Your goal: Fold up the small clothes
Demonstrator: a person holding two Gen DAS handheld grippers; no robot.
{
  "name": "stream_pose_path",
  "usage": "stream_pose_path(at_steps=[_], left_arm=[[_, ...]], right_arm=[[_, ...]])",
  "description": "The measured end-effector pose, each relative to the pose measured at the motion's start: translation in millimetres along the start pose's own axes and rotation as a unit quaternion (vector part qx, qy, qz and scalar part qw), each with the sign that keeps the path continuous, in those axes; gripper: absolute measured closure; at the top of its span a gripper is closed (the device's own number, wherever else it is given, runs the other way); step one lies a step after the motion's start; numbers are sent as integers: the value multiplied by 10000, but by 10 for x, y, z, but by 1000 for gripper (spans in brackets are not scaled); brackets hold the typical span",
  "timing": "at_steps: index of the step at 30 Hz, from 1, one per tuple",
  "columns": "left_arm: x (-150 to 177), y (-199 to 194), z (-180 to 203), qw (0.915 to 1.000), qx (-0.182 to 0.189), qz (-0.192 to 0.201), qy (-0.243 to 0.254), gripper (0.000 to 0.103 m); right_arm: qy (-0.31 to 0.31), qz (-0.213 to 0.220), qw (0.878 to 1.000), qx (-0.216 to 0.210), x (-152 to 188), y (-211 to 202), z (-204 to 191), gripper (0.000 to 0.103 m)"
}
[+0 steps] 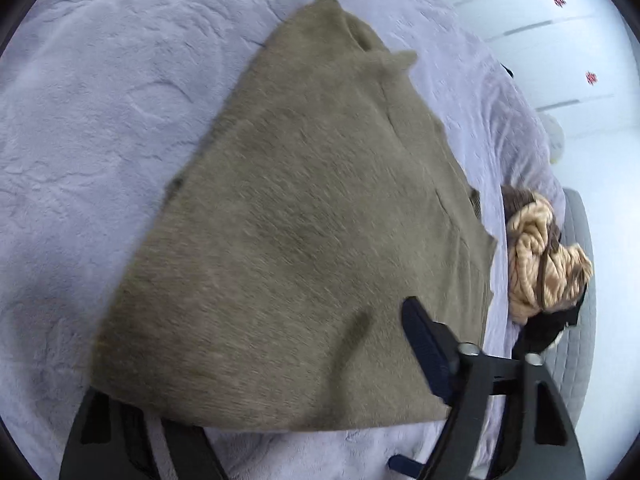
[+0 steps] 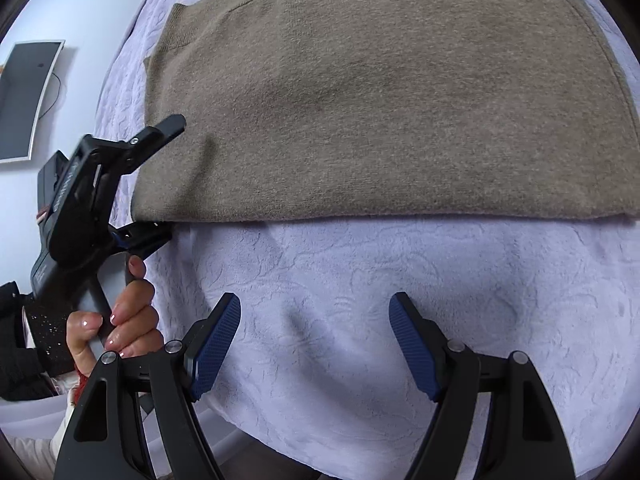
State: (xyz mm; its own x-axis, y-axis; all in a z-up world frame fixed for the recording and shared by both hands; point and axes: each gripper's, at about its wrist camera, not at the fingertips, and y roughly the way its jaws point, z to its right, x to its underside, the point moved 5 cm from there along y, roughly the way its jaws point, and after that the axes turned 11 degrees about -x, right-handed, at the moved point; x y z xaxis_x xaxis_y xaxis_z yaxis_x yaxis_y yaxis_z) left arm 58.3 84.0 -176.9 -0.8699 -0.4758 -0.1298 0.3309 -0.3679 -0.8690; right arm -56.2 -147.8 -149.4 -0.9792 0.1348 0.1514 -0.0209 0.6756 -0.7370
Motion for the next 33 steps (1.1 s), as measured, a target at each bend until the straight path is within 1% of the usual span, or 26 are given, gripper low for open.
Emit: stream_pose_path(at_steps=[1,2,4,5,6,7,8,9,10,12,13,14,16,18,20,22,24,25,26,28,30,33], left_arm=[[-30,-21,-19,9999,-89,70,-17,54],[-54,-39,-38,9998,-137,125,-22,69],[-92,-83,-55,9995,-231,212,3,78],[-99,-116,-28,9988,-355,306,130,83],[-98,-163,39,9964,-578,462,415,83],[-84,-204,141,9918,-814,630,755,83],[-40,-252,256,9833,-1073,852,1196,83],[17,-294,383,9705,-1332,1088,1689,83],[67,-319,472,9588,-1492,1249,2068,83],[183,-345,673,9292,-1776,1554,2844,83],[226,-354,734,9183,-1826,1645,3103,83],[258,-356,797,9097,-1844,1708,3304,83],[304,-356,873,8963,-1900,1787,3587,83],[348,-356,932,8821,-1978,1871,3844,83],[398,-336,996,8679,-2036,1931,4098,83],[467,-324,1038,8508,-2096,2008,4380,83],[531,-306,1065,8351,-2121,2070,4635,83],[562,-290,1073,8298,-2123,2084,4722,83],[574,-282,1085,8252,-2120,2094,4799,83],[598,-266,1097,8191,-2108,2108,4901,83],[606,-264,1094,8162,-2082,2110,4959,83],[614,-264,1086,8134,-2059,2124,5010,83]], right_arm=[[3,8,10000,-1,2,-1,0,23],[7,23,10000,2,-6,-20,21,23],[11,78,10000,1,-10,-79,66,23],[0,121,9999,2,-33,-114,69,23],[-29,182,9998,3,-66,-166,67,23],[-56,231,9997,2,-108,-217,72,23],[-88,307,9995,2,-154,-282,68,23],[-112,373,9992,-10,-216,-348,64,23],[-132,440,9989,-32,-287,-415,60,23],[-187,584,9981,-59,-457,-549,35,23],[-230,641,9976,-81,-552,-622,14,23],[-273,674,9973,-108,-651,-683,-13,23],[-420,677,9967,-158,-874,-802,-112,23],[-667,585,9958,-224,-1106,-874,-292,23],[-917,383,9945,-330,-1319,-900,-490,23],[-1148,94,9925,-413,-1552,-828,-751,21],[-1301,-365,9895,-518,-1729,-635,-1033,20],[-1394,-675,9864,-555,-1807,-483,-1224,20],[-1485,-932,9830,-544,-1867,-351,-1354,20],[-1716,-1424,9741,-386,-1965,-43,-1611,16],[-1822,-1778,9668,-205,-2006,225,-1750,10],[-1892,-2241,9560,44,-2072,639,-1940,7]])
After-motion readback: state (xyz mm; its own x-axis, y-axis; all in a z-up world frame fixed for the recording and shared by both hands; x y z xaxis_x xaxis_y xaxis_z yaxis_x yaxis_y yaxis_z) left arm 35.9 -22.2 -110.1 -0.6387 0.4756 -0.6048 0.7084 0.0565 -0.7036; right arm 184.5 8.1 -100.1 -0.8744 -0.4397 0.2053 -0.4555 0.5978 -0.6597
